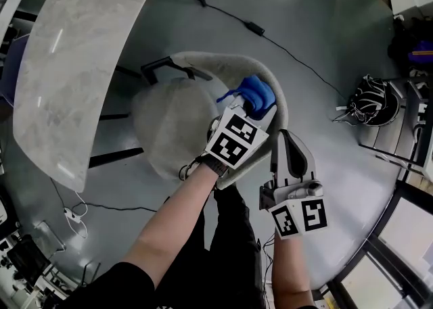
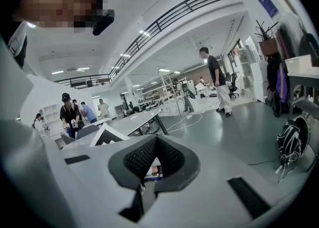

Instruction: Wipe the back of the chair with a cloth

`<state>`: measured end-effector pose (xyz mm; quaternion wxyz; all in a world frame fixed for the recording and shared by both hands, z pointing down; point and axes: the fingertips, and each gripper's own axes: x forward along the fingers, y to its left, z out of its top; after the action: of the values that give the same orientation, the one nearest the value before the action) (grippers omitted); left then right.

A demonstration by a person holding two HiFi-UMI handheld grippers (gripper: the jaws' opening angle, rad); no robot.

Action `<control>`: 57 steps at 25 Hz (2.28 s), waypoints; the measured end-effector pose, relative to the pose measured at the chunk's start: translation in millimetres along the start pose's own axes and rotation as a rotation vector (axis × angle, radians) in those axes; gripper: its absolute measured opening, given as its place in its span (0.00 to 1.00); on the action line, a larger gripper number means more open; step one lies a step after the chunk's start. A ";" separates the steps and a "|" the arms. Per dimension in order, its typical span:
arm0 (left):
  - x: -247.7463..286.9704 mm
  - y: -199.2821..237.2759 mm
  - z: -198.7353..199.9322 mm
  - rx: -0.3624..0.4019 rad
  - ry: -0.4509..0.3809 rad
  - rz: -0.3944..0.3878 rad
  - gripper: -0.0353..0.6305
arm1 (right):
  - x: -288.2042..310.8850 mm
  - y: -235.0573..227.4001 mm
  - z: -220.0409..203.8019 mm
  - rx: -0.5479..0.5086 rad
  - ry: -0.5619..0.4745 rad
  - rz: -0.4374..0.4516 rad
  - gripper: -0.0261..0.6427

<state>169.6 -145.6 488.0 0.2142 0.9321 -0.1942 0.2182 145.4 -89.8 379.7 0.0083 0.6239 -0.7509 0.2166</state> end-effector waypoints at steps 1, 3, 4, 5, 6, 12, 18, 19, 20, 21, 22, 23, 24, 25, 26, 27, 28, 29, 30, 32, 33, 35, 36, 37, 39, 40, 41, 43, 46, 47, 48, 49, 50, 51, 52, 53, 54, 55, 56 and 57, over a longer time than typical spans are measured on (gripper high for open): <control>-1.6 -1.5 3.6 0.006 -0.014 -0.005 0.14 | 0.5 -0.1 0.5 0.003 0.000 0.002 0.06; -5.2 -3.2 8.1 0.017 -0.039 -0.008 0.14 | 1.2 0.1 1.1 0.009 0.000 0.007 0.06; -7.3 -3.0 8.7 0.021 -0.050 -0.006 0.14 | 1.3 0.2 1.4 0.009 0.000 0.008 0.06; -9.8 -1.7 7.9 0.024 -0.059 -0.002 0.14 | 1.5 0.2 1.5 0.010 -0.002 0.009 0.06; -12.6 1.0 5.8 0.024 -0.065 0.007 0.14 | 1.9 0.4 1.4 0.011 -0.003 0.011 0.06; -19.9 36.4 -46.1 -0.020 0.003 0.090 0.14 | 9.0 6.1 -12.4 0.021 0.014 0.040 0.06; -6.6 59.8 -115.2 -0.069 0.102 0.112 0.14 | 18.7 8.8 -31.4 0.021 0.032 0.062 0.06; -4.3 62.5 -125.7 -0.077 0.116 0.111 0.14 | 20.5 8.5 -34.4 0.021 0.032 0.065 0.06; -1.4 64.6 -136.0 -0.083 0.130 0.108 0.14 | 22.2 7.9 -37.3 0.021 0.032 0.068 0.06; 1.8 65.8 -146.3 -0.085 0.148 0.103 0.14 | 23.9 7.1 -40.4 0.021 0.031 0.069 0.06; 5.4 66.3 -156.4 -0.085 0.168 0.095 0.14 | 25.7 6.3 -43.8 0.022 0.030 0.070 0.06; 9.5 66.6 -165.7 -0.087 0.184 0.085 0.14 | 27.8 5.6 -47.7 0.023 0.030 0.070 0.06; 13.9 67.3 -173.8 -0.090 0.194 0.076 0.14 | 30.2 5.3 -52.0 0.024 0.031 0.070 0.06; 18.3 68.3 -180.5 -0.090 0.199 0.068 0.14 | 32.7 5.4 -56.4 0.024 0.032 0.071 0.06; 22.8 69.2 -186.2 -0.086 0.204 0.062 0.14 | 34.9 5.9 -60.5 0.023 0.033 0.072 0.06; 27.5 69.6 -191.4 -0.080 0.212 0.054 0.14 | 36.7 6.4 -64.1 0.020 0.033 0.073 0.06; 32.3 69.5 -196.3 -0.074 0.223 0.044 0.14 | 38.0 6.9 -67.0 0.018 0.032 0.075 0.06; 37.3 68.9 -200.5 -0.068 0.233 0.032 0.14 | 38.8 7.0 -69.5 0.016 0.030 0.076 0.06; 42.3 68.0 -203.1 -0.063 0.238 0.019 0.14 | 39.3 6.6 -71.9 0.015 0.028 0.077 0.06; 51.4 65.3 -204.7 -0.055 0.243 -0.010 0.14 | 40.2 4.0 -77.2 0.014 0.025 0.076 0.06; 54.4 63.6 -204.6 -0.051 0.249 -0.021 0.14 | 40.2 2.1 -79.9 0.015 0.024 0.073 0.06; 57.7 59.8 -203.4 -0.034 0.265 -0.029 0.14 | 37.8 -1.0 -83.8 0.018 0.024 0.065 0.06; 57.7 57.8 -201.9 -0.023 0.271 -0.032 0.14 | 35.8 -2.1 -84.3 0.020 0.025 0.060 0.06; 56.9 55.6 -199.5 -0.016 0.273 -0.036 0.14 | 33.7 -2.7 -83.4 0.021 0.024 0.056 0.06; 53.3 49.9 -191.7 -0.010 0.271 -0.047 0.14 | 29.0 -2.9 -78.3 0.022 0.022 0.051 0.06; 51.3 46.2 -186.8 -0.007 0.271 -0.052 0.14 | 26.0 -2.8 -74.3 0.022 0.020 0.047 0.06; 49.3 42.3 -181.6 0.000 0.274 -0.054 0.14 | 23.1 -2.8 -69.6 0.021 0.019 0.044 0.06; 45.6 34.9 -170.7 0.016 0.280 -0.054 0.14 | 17.8 -2.5 -58.1 0.021 0.011 0.038 0.06; 38.7 22.5 -151.9 0.034 0.276 -0.059 0.14 | 9.3 -1.3 -40.6 0.020 -0.001 0.031 0.06; 36.0 17.6 -145.1 0.040 0.273 -0.063 0.14 | 5.9 -0.5 -35.5 0.020 -0.004 0.028 0.06; 33.2 12.8 -138.0 0.049 0.271 -0.067 0.14 | 2.5 0.2 -30.4 0.018 -0.006 0.025 0.06; 30.4 8.2 -131.0 0.061 0.271 -0.071 0.14 | -0.8 0.8 -25.3 0.017 -0.007 0.022 0.06; 27.5 4.0 -124.3 0.072 0.272 -0.074 0.14 | -4.3 1.2 -20.0 0.016 -0.008 0.018 0.06; 24.8 0.1 -118.2 0.081 0.273 -0.076 0.14 | -7.8 1.3 -14.6 0.015 -0.009 0.015 0.06; 22.3 -3.6 -112.6 0.087 0.273 -0.079 0.14 | -11.2 1.1 -9.1 0.014 -0.012 0.011 0.06; 20.2 -7.1 -107.3 0.091 0.271 -0.082 0.14 | -14.2 0.7 -4.0 0.013 -0.015 0.008 0.06; 18.3 -10.8 -101.7 0.094 0.268 -0.086 0.14 | -16.5 0.3 0.6 0.012 -0.018 0.004 0.06; 16.4 -14.6 -95.8 0.098 0.262 -0.092 0.14 | -18.2 0.3 4.7 0.012 -0.021 0.001 0.06; 14.3 -18.5 -89.6 0.103 0.255 -0.098 0.14 | -19.3 0.9 8.1 0.012 -0.023 -0.001 0.06; 12.1 -22.2 -83.5 0.109 0.248 -0.103 0.14 | -20.1 2.0 11.0 0.012 -0.026 -0.002 0.06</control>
<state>162.7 -89.9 554.9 0.1965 0.9170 -0.1060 0.3305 150.7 -74.5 363.4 -0.0049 0.6275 -0.7490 0.2128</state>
